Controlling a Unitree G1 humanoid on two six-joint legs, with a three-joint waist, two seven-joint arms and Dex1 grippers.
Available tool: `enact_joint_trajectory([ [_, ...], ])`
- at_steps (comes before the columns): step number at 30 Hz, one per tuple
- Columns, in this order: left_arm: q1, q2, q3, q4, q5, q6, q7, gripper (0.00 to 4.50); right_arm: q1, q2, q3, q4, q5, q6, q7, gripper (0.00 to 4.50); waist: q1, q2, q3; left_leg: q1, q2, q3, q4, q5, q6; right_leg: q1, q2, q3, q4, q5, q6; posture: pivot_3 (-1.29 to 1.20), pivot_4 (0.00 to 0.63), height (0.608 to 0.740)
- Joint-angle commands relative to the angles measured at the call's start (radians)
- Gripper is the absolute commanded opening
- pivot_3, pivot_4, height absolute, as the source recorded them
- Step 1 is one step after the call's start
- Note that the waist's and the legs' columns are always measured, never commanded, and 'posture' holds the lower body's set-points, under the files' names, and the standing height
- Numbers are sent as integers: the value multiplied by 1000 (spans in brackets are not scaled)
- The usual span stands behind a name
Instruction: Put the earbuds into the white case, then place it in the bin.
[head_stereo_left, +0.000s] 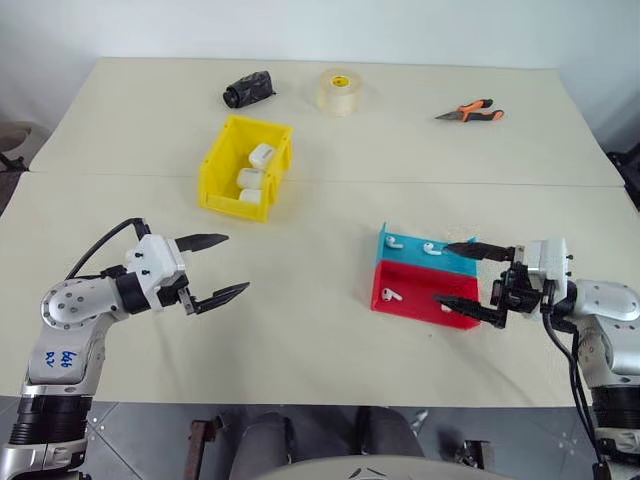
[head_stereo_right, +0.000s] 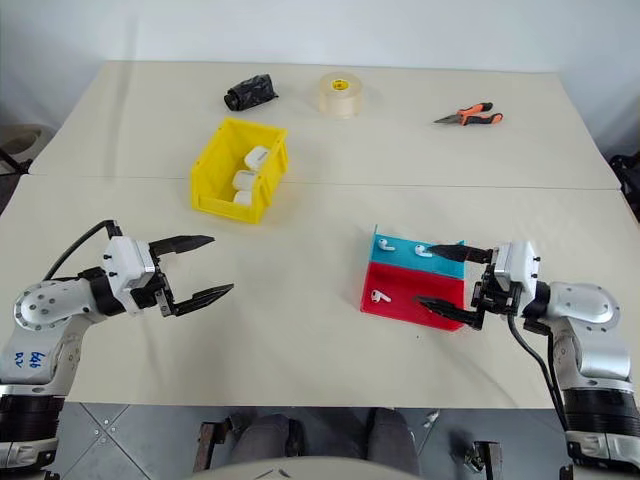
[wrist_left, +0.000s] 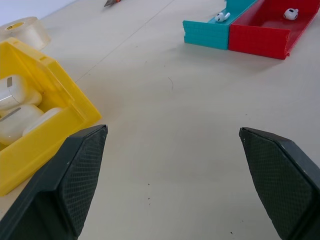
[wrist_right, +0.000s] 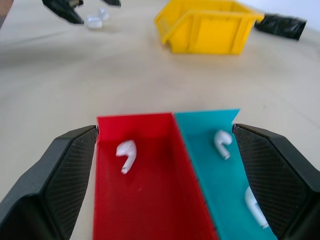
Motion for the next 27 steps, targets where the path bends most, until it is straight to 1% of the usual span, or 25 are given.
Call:
enact_joint_trajectory([
  [1, 33, -4, 30, -27, -2, -32, 8, 4486, -32, 12, -10, 15, 22, -19, 23, 4500, 0, 0, 0, 0, 0, 0, 0, 0, 0, 0, 0, 0, 0, 0, 0, 0, 150, 740],
  [5, 97, -9, 68, -71, -19, 13, 66, 4486, -67, 42, 10, 13, 36, 0, 35, 4500, -2, 0, 0, 0, 0, 0, 0, 0, 0, 0, 0, 0, 0, 0, 0, 0, 150, 740],
  [6, 129, -5, 89, -97, -35, 51, 84, 4486, -75, 56, 20, 4, 40, 6, 35, 4500, -3, 0, 0, 0, 0, 0, 0, 0, 0, 0, 0, 0, 0, 0, 0, 0, 150, 740],
  [7, 178, -4, 128, -147, -83, 133, 117, 4486, -85, 76, 33, -9, 41, 3, 36, 4500, -6, 0, 0, 0, 0, 0, 0, 0, 0, 0, 0, 0, 0, 0, 0, 0, 150, 740],
  [9, 277, -26, 205, -239, -73, 214, 225, 4486, -106, 120, 55, -57, 72, 50, -1, 4500, -10, -1, 1, 0, 1, -1, 0, 0, 0, 0, 0, 0, 0, 0, 0, 0, 150, 740],
  [13, 454, -100, 325, -340, -32, 265, 366, 4486, -137, 188, 91, -110, 77, 38, -11, 4500, -10, 0, 1, 0, 1, -7, 0, 0, 0, 0, -1, 1, 1, 0, 0, 0, 150, 740],
  [17, 523, -201, 400, -465, -42, 388, 555, 4486, -157, 218, 99, -93, 60, -19, 15, 4500, 11, -1, 2, 0, 0, -7, 1, 0, 0, 1, -1, 1, 0, 0, 0, 0, 150, 740],
  [20, 524, -257, 422, -557, -90, 516, 668, 4486, -155, 211, 102, -66, 51, -30, 31, 4500, 22, -2, 2, 0, 0, -7, 1, 0, 0, 2, -2, 1, 0, 0, 0, 0, 150, 740],
  [22, 482, -286, 449, -602, -146, 654, 771, 4486, -151, 202, 100, -44, 46, -40, 48, 4500, 24, -2, 1, 0, 0, -7, 2, 0, 0, 2, -2, 1, 0, 0, 0, 0, 150, 740],
  [25, 391, -251, 483, -640, -220, 943, 892, 4486, -147, 184, 92, -9, 39, -35, 60, 4500, 21, -2, 1, 1, 0, -8, 1, 0, 0, 2, -2, 1, 1, 0, 0, 0, 150, 740],
  [27, 274, -207, 505, -634, -265, 1201, 949, 4486, -146, 174, 91, 5, 39, -26, 64, 4500, 22, -2, 1, 1, 0, -7, 1, 0, 0, 2, -1, 1, 1, 0, 0, 0, 150, 740],
])
